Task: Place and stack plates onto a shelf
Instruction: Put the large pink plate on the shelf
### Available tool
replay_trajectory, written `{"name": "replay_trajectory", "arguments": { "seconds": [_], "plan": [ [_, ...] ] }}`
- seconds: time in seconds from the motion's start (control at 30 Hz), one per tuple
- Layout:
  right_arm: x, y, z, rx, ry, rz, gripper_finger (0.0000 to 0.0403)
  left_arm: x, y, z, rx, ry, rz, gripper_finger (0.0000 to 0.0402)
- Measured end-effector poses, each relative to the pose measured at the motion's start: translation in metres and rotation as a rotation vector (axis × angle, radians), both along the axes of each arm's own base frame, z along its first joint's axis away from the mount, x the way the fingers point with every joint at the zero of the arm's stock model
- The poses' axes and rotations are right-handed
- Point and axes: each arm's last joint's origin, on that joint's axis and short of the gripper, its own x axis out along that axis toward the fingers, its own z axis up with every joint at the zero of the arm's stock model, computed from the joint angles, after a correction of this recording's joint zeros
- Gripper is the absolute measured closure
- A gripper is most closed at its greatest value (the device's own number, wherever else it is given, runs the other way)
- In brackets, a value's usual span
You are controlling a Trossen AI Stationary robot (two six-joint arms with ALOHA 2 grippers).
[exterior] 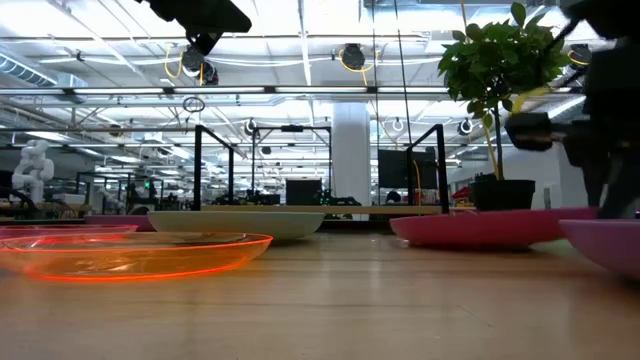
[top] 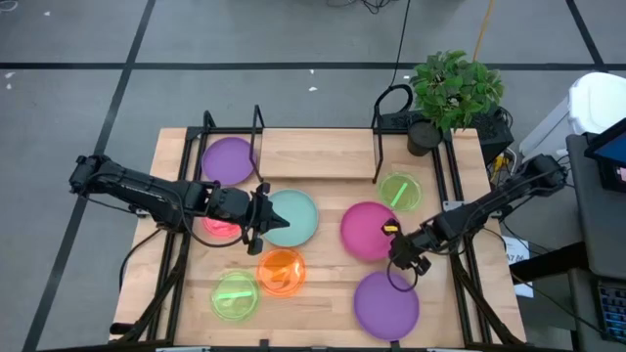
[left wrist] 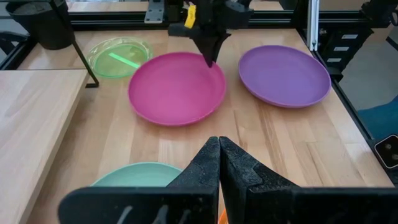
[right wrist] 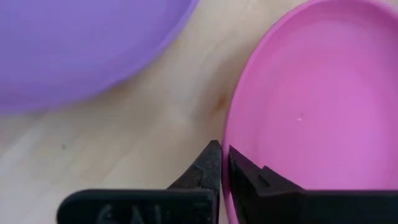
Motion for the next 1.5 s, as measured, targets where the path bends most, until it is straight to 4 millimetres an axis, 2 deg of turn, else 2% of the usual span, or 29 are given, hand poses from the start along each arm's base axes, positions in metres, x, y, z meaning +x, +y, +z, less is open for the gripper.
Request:
{"name": "replay_trajectory", "arguments": {
  "seconds": [0.1,0.37,0.63,0.8,1.03,1.27,1.5],
  "plan": [
    [0.006,0.007,0.015,-0.034,-0.038,0.025,0.0401,0.000,0.000,0.000,0.001,0.000,0.000,0.0398],
    [0.026,0.026,0.071,-0.118,-0.224,0.062,0.0402,0.000,0.000,0.000,0.004,-0.003,-0.002,0.0398],
    [0.044,0.025,0.120,-0.212,-0.391,0.039,0.0402,0.000,0.000,0.000,-0.003,-0.002,0.002,0.0398],
    [0.058,0.012,0.149,-0.185,-0.481,-0.054,0.0402,0.000,0.000,0.000,-0.004,-0.002,0.002,0.0398],
    [0.069,-0.013,0.177,-0.315,-0.535,-0.021,0.0401,0.000,0.000,0.000,-0.005,-0.002,0.003,0.0398],
    [0.080,-0.050,0.189,-0.418,-0.566,-0.070,0.0401,0.000,0.000,0.000,-0.004,-0.002,0.002,0.0398],
    [0.086,-0.092,0.189,-0.403,-0.562,-0.124,0.0402,0.000,0.000,0.000,0.009,-0.005,-0.003,0.0398]
  ]
}}
